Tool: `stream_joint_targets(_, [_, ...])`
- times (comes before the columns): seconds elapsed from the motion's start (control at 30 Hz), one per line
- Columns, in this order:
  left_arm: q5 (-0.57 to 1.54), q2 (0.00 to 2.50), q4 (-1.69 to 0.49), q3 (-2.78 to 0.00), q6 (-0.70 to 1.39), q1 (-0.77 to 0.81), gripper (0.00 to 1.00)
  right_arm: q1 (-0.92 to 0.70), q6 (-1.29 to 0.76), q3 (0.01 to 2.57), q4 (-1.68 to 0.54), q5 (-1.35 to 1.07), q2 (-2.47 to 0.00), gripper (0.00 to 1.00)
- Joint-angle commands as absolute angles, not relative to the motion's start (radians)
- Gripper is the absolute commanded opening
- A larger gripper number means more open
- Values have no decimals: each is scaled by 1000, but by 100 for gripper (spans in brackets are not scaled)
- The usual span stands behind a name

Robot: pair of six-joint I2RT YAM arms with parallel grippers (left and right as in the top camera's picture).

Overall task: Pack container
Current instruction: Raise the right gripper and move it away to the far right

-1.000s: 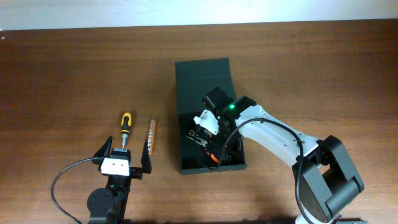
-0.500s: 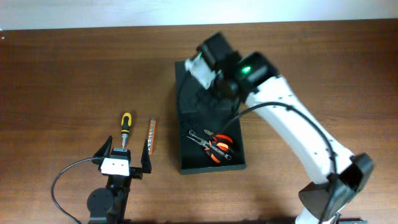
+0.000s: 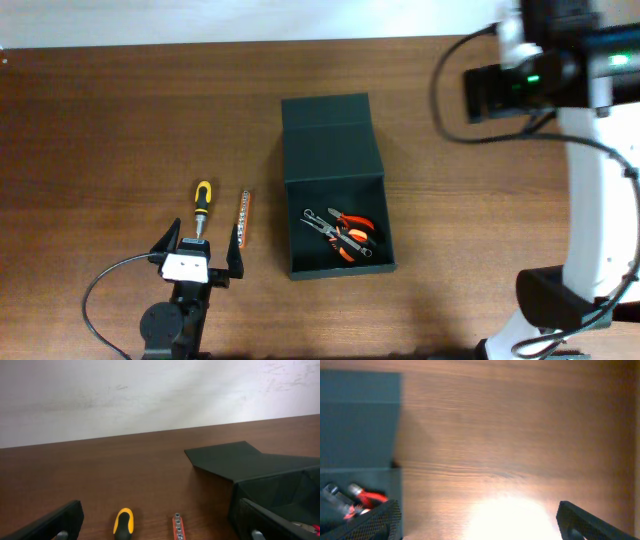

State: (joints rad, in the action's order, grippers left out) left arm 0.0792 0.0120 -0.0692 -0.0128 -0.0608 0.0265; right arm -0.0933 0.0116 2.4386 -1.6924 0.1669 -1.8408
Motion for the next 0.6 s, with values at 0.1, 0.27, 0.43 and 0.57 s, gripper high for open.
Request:
stream_joint_targets(0.1, [86,6,-73,-9,-73,21,99,112,-43,2437,-1699,165,-1816,99])
stream_joint_targets(0.27, [86,6,-73,-9,-73,21,99,213,-43,2343,-1699,131,-1805,99])
stream_joint_targets(0.43, [71,6,-73,-9,-74,21,99,276,-42,2157,-1659,104,-1800,99])
stream_joint_targets(0.57, [72,6,-73,-9,-73,21,99,284,-43,2020,-1559,103,-1800,99])
